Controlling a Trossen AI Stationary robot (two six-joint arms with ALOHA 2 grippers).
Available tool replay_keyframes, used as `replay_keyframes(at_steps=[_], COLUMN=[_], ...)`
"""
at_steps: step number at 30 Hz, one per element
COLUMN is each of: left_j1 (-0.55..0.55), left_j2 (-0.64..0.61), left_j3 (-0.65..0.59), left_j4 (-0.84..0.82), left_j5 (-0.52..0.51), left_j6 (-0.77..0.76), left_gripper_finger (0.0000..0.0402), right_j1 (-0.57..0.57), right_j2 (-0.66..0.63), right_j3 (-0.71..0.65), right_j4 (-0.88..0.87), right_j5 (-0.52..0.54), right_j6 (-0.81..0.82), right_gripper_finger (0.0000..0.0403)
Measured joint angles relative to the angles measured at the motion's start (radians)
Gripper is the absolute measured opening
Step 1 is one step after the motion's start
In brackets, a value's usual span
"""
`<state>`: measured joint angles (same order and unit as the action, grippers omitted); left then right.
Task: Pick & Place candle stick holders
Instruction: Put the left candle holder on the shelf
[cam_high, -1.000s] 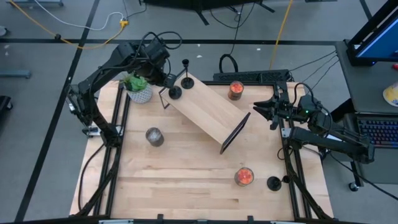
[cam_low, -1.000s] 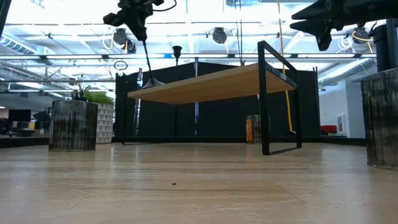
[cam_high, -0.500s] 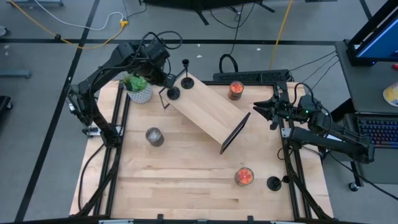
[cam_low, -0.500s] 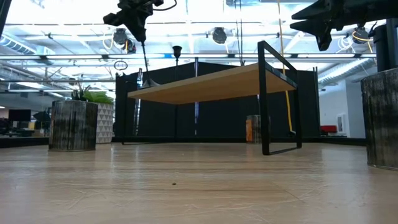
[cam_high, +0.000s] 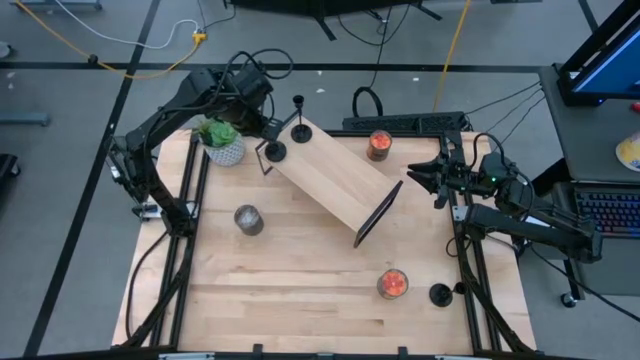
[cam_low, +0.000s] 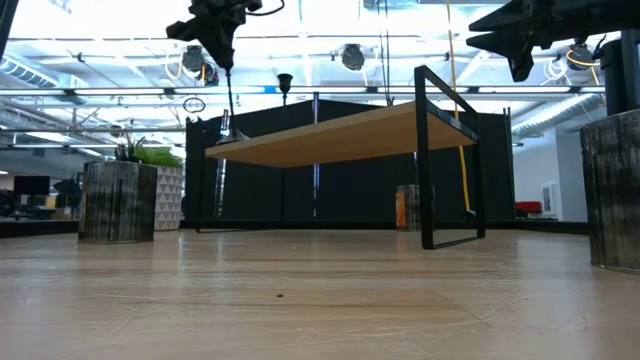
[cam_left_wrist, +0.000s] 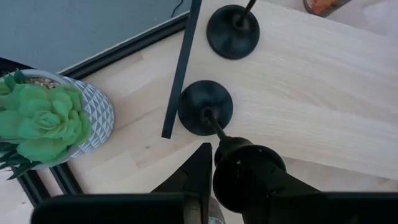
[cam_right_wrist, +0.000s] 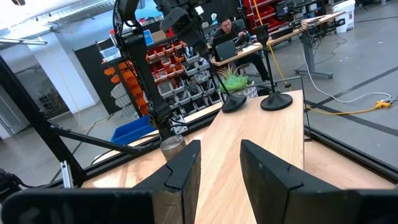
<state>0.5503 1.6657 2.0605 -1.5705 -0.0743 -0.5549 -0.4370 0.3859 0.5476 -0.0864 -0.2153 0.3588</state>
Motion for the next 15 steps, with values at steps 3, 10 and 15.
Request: replay_keyframes(at_steps=[3, 10, 15], left_j1=[0.0, 0.0, 0.0], left_j2=[0.0, 0.0, 0.0], left_j3=[0.0, 0.0, 0.0], left_j4=[0.001, 0.025, 0.036], left_j5=[-0.007, -0.008, -0.008], left_j6=[0.0, 0.002, 0.003], left_gripper_finger=[0.0062, 0.0063, 0.0063], right_j1=[0.0, 0.0, 0.0], right_j2=[0.0, 0.0, 0.0], right_j3=[0.0, 0.0, 0.0], right_j4=[0.0, 0.0, 0.0], right_j5=[0.0, 0.0, 0.0], right_j6=[0.0, 0.0, 0.0], right_gripper_finger=[0.0105, 0.0105, 0.0105])
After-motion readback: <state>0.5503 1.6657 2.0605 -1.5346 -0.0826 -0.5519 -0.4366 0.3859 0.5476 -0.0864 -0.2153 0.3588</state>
